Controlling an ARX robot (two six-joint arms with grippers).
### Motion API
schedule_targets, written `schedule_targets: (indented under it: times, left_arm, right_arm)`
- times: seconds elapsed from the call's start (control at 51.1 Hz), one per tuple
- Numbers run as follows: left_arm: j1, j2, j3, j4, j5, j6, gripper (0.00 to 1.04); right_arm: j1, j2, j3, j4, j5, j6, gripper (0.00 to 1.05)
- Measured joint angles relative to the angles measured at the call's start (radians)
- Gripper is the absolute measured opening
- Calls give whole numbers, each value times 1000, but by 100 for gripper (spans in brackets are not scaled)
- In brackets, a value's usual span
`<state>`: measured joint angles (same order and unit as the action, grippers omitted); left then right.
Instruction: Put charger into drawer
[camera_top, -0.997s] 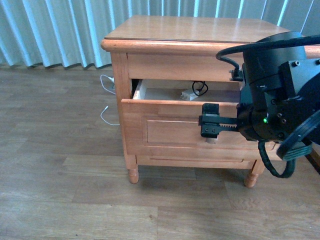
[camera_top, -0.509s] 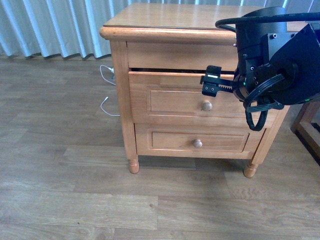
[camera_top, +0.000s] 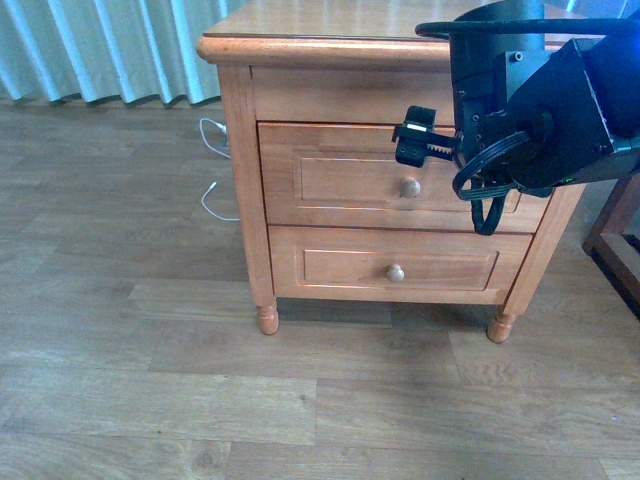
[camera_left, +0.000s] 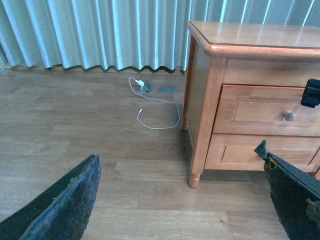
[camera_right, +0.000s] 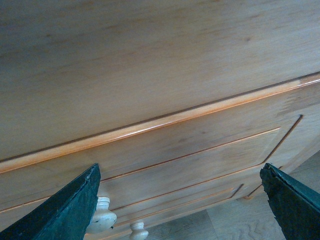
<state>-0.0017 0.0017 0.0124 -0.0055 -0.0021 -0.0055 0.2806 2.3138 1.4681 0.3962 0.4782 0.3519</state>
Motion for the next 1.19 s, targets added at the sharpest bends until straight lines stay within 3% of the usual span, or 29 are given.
schedule_targets:
  times: [0.274, 0.685, 1.193]
  left_arm:
    - [0, 0, 0, 0, 0, 0, 99]
    - [0, 0, 0, 0, 0, 0, 99]
    - [0, 0, 0, 0, 0, 0, 99]
  right_arm:
    - [-15, -23, -42, 28, -59, -3, 97]
    - [-49, -365, -406, 58, -260, -42, 97]
    - [-131, -1159, -842, -200, -513, -133, 97]
